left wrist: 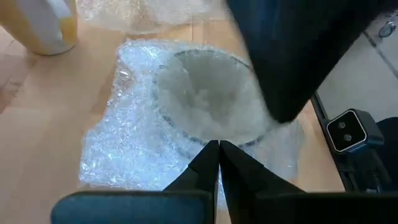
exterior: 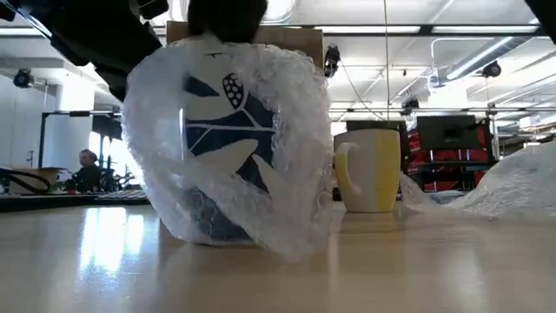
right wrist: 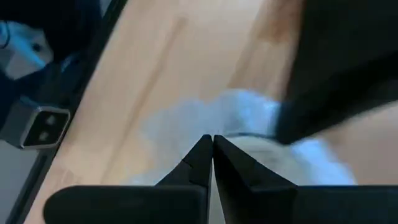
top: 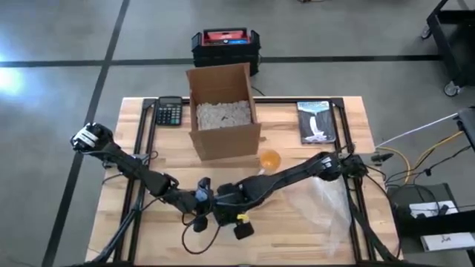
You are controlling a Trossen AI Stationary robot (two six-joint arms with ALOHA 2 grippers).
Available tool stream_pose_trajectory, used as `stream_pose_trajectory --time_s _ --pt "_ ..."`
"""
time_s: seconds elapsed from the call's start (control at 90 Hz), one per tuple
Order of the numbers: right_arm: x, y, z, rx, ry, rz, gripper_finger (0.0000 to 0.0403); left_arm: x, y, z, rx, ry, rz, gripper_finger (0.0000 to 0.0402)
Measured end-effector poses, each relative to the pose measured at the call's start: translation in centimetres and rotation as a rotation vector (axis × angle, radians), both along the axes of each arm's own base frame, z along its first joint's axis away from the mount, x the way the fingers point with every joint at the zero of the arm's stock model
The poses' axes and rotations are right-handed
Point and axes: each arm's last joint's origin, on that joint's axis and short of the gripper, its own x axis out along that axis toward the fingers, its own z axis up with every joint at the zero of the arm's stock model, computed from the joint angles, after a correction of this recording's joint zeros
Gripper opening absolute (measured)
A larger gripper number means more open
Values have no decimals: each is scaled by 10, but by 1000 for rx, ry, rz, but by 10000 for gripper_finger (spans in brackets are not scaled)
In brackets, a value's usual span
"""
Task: Wrap mug
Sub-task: Wrap the blue mug with the transparent bubble wrap
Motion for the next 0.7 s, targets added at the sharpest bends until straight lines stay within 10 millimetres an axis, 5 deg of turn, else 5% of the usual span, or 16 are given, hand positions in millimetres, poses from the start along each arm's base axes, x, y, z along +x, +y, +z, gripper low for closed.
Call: stream_pose_trajectory --time_s 0.233,0.7 --pt "2 -8 -37 -63 116 -22 0 0 1 -1 -3 6 11 0" --pt "0 -10 -42 -76 126 -17 0 -1 1 -3 -3 28 16 0"
